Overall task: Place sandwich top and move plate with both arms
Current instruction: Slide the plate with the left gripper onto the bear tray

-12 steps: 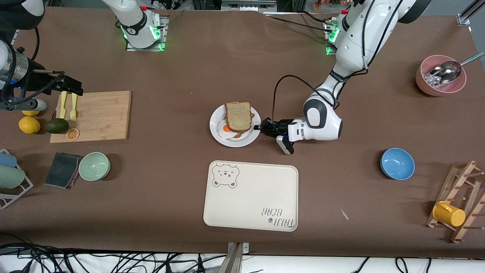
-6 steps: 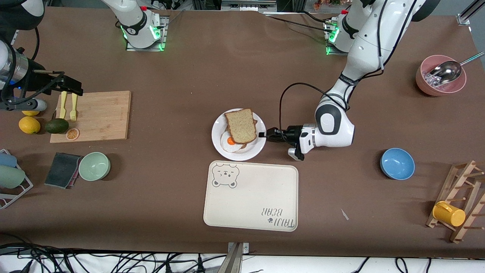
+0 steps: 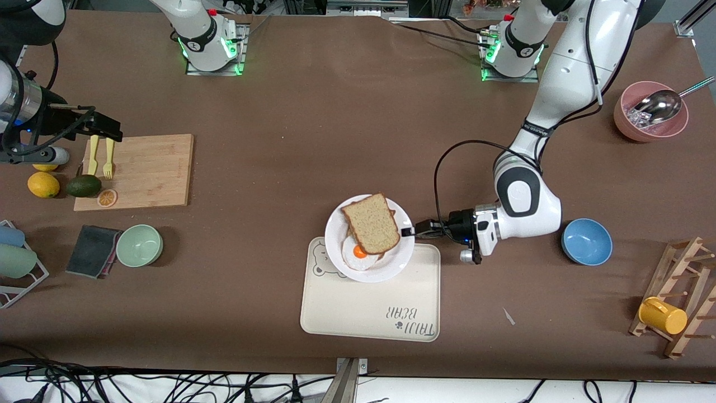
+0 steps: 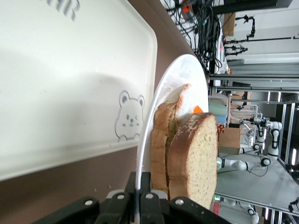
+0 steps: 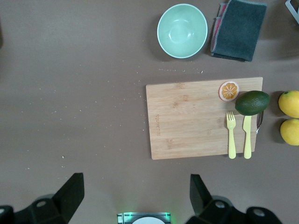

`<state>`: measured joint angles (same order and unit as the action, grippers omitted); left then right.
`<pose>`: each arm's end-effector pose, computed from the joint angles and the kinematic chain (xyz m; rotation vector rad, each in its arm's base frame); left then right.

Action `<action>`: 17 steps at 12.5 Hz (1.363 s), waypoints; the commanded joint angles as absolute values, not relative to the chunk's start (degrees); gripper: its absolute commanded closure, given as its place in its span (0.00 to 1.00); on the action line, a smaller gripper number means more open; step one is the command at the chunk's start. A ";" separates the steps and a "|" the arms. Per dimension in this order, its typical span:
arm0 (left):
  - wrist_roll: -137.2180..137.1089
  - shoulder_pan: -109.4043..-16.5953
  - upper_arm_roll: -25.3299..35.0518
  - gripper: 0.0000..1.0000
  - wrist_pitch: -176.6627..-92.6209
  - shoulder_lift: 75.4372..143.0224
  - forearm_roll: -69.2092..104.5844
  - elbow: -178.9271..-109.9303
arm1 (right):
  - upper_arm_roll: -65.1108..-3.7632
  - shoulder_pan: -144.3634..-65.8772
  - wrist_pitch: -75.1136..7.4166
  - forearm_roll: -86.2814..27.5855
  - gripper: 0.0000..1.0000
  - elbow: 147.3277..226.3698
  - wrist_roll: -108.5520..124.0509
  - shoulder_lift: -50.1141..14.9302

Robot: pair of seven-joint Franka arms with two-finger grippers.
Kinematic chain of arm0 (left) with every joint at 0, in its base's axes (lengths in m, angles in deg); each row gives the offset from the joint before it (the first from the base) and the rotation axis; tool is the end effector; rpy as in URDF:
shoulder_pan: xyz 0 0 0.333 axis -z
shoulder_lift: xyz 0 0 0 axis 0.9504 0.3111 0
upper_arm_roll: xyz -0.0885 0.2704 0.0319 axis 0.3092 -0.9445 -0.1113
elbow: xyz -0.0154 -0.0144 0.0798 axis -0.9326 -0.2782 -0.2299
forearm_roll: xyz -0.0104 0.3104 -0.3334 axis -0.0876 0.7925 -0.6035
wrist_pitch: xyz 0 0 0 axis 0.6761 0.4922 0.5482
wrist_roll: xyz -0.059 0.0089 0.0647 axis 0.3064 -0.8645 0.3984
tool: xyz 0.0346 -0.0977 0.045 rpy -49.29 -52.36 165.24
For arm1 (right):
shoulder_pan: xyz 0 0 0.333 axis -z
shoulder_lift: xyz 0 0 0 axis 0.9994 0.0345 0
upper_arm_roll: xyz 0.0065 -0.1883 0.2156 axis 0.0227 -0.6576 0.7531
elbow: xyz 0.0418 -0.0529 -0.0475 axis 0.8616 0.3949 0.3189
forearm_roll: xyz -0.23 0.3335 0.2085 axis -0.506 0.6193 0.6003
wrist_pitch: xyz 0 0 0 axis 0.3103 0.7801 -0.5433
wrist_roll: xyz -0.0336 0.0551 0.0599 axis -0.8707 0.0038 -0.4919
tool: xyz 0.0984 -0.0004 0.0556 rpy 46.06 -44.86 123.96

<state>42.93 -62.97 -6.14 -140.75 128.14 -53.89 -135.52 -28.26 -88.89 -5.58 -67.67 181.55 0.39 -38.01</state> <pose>0.6875 -0.2391 0.1261 1.9865 0.1176 0.0215 0.6207 0.0144 0.5189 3.1019 -0.0185 -0.2564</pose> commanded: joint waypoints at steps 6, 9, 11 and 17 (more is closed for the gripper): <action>42.17 -61.25 -7.05 1.00 -144.38 146.27 -55.41 -113.80 | -27.93 -88.46 -4.89 -68.22 0.00 180.29 0.70 -37.63; 42.17 -60.98 -7.05 1.00 -146.59 147.68 -55.50 -112.22 | -27.93 -88.46 -4.89 -68.22 0.00 180.29 0.70 -37.63; 42.17 -60.89 -6.96 1.00 -146.59 147.86 -55.50 -112.22 | -27.93 -88.46 -4.89 -68.22 0.00 180.29 0.70 -37.63; 42.43 -60.54 -7.05 0.77 -146.42 147.94 -54.97 -113.18 | -27.93 -88.46 -4.89 -68.30 0.00 180.29 0.52 -37.63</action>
